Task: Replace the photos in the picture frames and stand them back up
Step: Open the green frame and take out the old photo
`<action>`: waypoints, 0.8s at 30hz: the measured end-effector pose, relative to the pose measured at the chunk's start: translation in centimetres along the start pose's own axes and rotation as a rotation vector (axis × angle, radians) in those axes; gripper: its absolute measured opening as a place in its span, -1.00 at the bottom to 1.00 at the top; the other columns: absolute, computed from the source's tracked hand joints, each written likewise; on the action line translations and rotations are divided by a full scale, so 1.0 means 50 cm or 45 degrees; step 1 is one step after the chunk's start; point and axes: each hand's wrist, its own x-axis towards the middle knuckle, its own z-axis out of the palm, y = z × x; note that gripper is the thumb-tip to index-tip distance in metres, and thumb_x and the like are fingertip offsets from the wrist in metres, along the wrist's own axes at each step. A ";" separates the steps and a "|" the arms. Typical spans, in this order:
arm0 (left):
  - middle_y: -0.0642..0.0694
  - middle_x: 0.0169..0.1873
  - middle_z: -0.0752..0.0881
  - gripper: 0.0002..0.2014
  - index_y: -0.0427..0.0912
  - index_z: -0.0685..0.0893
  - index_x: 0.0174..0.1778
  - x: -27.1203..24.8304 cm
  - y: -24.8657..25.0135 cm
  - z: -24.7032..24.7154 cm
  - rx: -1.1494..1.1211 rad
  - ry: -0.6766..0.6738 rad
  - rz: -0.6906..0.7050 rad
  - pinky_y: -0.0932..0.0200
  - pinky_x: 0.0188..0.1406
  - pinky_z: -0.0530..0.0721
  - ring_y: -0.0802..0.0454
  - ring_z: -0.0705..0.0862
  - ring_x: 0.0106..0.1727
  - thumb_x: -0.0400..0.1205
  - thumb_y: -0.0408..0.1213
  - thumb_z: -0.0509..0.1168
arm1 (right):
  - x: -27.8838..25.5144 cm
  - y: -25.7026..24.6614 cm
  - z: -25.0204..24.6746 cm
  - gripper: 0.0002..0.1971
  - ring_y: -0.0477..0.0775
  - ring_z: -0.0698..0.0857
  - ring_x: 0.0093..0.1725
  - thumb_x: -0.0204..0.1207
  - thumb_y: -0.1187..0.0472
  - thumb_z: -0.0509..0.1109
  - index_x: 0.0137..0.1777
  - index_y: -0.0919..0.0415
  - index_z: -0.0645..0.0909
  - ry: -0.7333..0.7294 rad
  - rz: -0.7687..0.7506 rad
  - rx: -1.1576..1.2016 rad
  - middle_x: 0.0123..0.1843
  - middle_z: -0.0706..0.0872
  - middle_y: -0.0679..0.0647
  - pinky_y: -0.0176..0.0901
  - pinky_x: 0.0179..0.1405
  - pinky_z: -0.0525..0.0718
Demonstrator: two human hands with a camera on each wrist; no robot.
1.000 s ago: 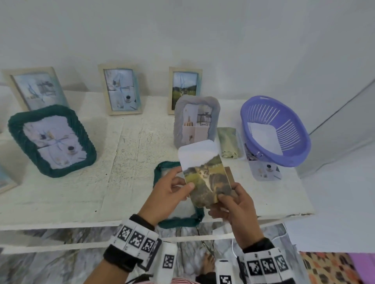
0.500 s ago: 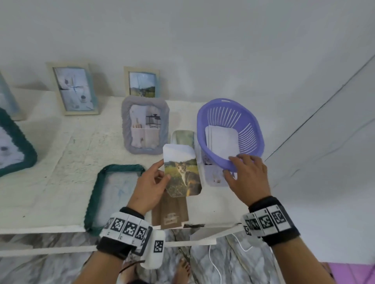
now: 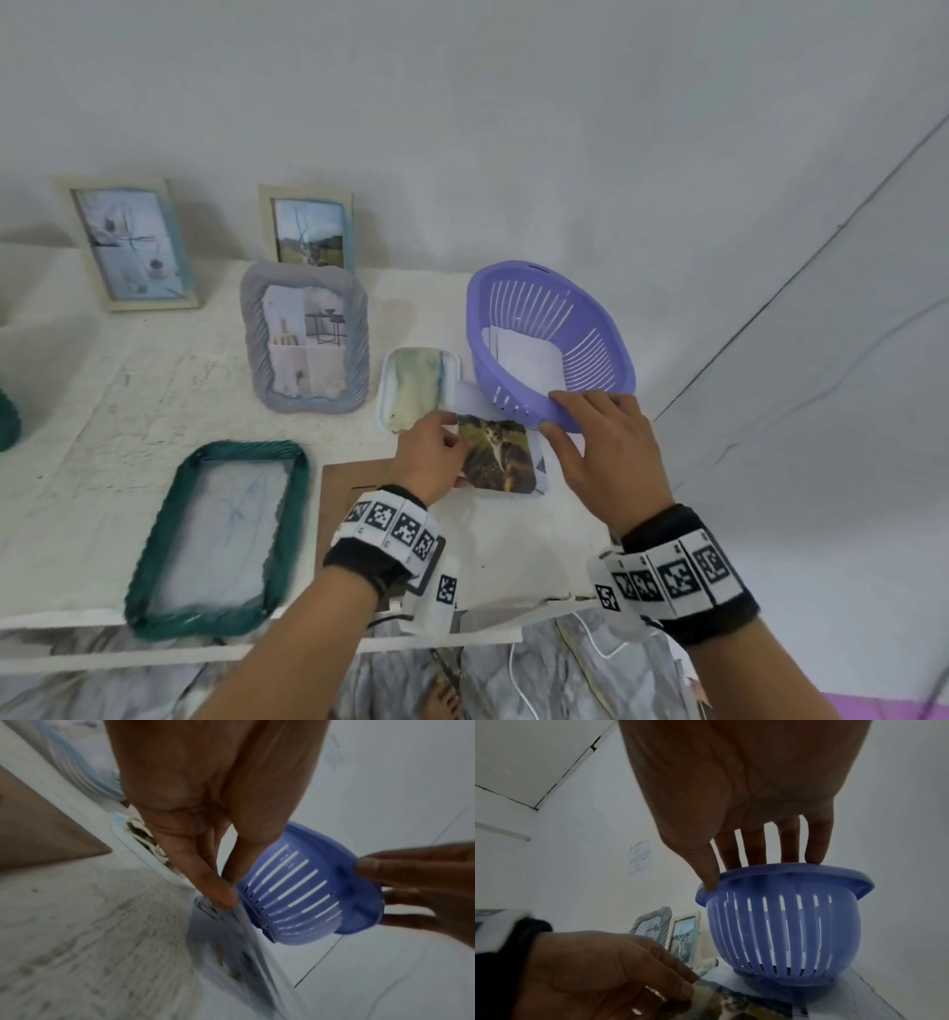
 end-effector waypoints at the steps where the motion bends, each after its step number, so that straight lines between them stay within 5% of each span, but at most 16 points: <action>1: -0.13 -0.15 0.70 -0.69 -0.22 0.56 0.33 0.008 0.001 0.007 0.057 -0.005 0.002 0.09 -0.38 0.81 -0.09 0.75 -0.19 0.66 -0.38 0.34 | -0.002 -0.001 0.001 -0.63 0.27 0.60 -0.04 0.56 -0.08 0.24 0.18 0.12 0.67 -0.002 -0.012 -0.006 -0.05 0.72 0.01 0.09 -0.20 0.64; 6: -0.19 -0.10 0.78 -0.77 -0.11 0.63 0.14 0.039 -0.013 0.029 0.314 0.059 0.020 -0.18 -0.02 0.78 -0.24 0.77 -0.09 0.59 -0.25 0.41 | -0.024 -0.014 0.010 -0.63 0.23 0.59 0.00 0.51 -0.09 0.23 0.16 0.08 0.67 -0.068 -0.053 -0.064 -0.05 0.72 -0.05 0.05 -0.19 0.62; 14: -0.15 0.05 0.75 -0.69 -0.03 0.62 0.22 0.035 -0.027 0.004 0.711 0.137 0.134 -0.07 0.05 0.67 -0.23 0.72 0.05 0.65 0.03 0.24 | -0.027 -0.025 0.008 -0.62 0.17 0.58 -0.10 0.48 -0.14 0.24 0.11 0.04 0.70 -0.281 -0.076 -0.102 -0.16 0.70 -0.08 0.00 -0.23 0.60; 19: -0.06 -0.22 0.80 -0.80 -0.10 0.67 0.12 0.018 0.014 -0.045 0.109 0.219 0.212 -0.10 -0.14 0.80 -0.02 0.80 -0.27 0.74 -0.12 0.20 | 0.060 -0.018 -0.038 -0.65 0.12 0.69 -0.09 0.56 -0.09 0.34 0.23 0.08 0.71 -0.365 -0.007 0.102 -0.09 0.75 -0.01 -0.01 -0.15 0.69; 24: -0.15 -0.16 0.81 -0.66 -0.12 0.58 0.35 0.012 0.056 -0.054 -0.205 0.086 0.149 0.08 -0.31 0.78 -0.03 0.81 -0.21 0.67 -0.14 0.35 | 0.232 -0.018 -0.063 -0.61 0.07 0.65 0.18 0.62 -0.09 0.29 0.36 0.04 0.59 -0.600 0.020 -0.026 0.20 0.71 -0.02 -0.05 0.17 0.60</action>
